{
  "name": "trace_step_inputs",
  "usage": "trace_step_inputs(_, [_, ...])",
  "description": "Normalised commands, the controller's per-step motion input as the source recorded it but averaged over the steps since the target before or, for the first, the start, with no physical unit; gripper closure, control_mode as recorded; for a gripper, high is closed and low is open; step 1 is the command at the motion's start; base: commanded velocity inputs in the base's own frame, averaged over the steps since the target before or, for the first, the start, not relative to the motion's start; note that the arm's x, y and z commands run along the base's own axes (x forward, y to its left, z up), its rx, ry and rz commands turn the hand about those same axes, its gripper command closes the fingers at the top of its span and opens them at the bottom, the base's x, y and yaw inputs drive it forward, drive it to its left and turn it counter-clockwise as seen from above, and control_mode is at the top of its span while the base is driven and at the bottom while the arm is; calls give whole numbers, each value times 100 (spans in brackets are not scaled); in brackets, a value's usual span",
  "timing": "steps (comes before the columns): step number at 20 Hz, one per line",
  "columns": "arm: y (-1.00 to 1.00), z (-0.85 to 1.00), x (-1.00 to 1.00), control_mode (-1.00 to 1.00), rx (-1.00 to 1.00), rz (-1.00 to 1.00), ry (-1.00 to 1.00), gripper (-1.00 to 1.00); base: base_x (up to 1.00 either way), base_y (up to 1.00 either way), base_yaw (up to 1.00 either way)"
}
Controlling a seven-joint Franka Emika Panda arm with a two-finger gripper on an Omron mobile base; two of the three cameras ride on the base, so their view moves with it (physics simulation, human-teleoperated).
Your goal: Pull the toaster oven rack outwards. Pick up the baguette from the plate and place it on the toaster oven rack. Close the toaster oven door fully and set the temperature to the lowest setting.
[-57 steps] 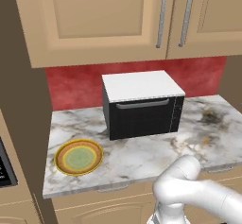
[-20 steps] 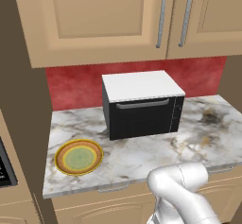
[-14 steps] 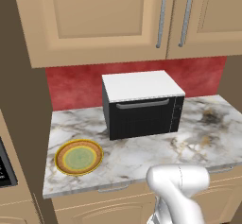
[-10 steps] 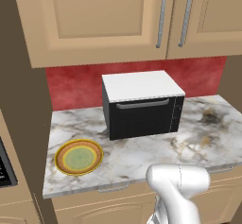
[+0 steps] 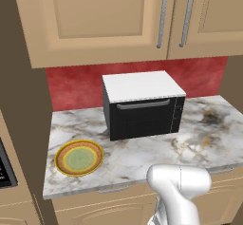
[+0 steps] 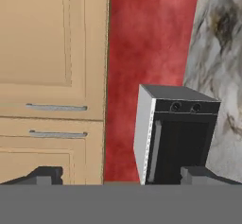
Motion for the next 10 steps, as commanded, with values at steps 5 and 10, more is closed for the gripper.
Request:
trace_step_inputs(5, [-4,-9,1,-100,2,22,-1,-100,0,0,0])
trace_step_inputs(10, [-1,-29,16,-100,0,15,0,-100,0,0,0])
